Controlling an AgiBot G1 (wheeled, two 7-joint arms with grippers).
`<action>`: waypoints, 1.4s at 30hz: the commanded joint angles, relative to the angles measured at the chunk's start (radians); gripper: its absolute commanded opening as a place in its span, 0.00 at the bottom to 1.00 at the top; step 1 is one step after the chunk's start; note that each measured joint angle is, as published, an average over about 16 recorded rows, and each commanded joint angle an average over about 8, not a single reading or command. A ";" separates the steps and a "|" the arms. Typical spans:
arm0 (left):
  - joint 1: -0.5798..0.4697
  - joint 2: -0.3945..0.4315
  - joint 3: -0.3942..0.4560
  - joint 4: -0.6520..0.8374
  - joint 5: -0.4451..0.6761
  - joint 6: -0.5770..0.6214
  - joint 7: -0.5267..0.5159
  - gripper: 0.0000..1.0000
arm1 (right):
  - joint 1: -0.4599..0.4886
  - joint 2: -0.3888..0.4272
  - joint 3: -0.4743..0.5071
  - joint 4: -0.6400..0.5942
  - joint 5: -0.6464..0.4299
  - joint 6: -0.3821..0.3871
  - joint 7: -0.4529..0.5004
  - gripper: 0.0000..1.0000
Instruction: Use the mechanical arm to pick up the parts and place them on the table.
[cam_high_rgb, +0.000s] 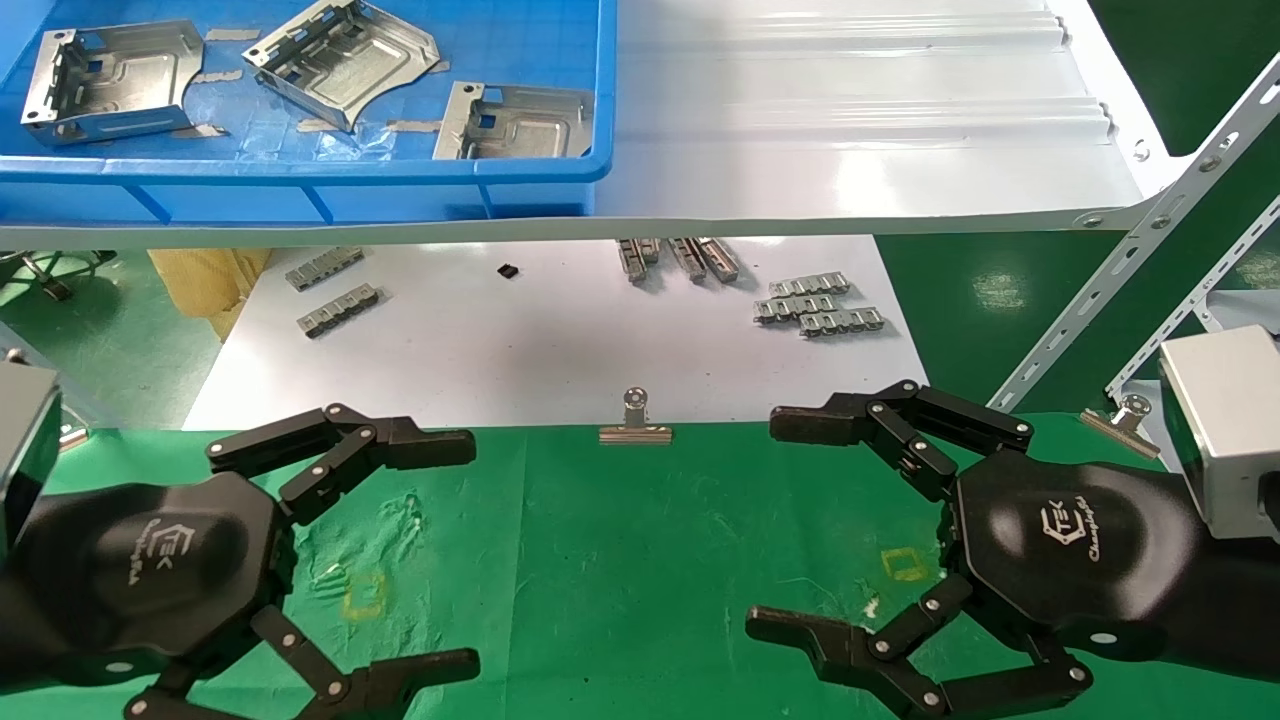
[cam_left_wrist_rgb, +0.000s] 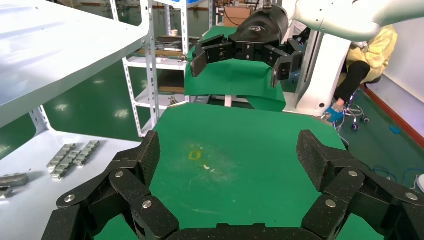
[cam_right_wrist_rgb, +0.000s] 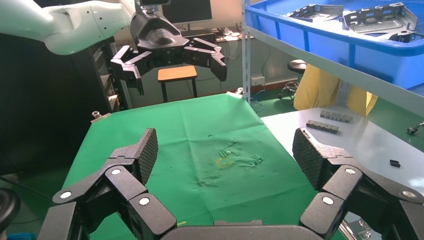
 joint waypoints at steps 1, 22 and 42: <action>0.000 0.000 0.000 0.000 0.000 0.000 0.000 1.00 | 0.000 0.000 0.000 0.000 0.000 0.000 0.000 1.00; 0.000 0.000 0.000 0.000 0.000 0.000 0.000 1.00 | 0.000 0.000 0.000 0.000 0.000 0.000 0.000 1.00; 0.000 0.000 0.000 0.000 0.000 0.000 0.000 1.00 | 0.000 0.000 0.000 0.000 0.000 0.000 0.000 0.00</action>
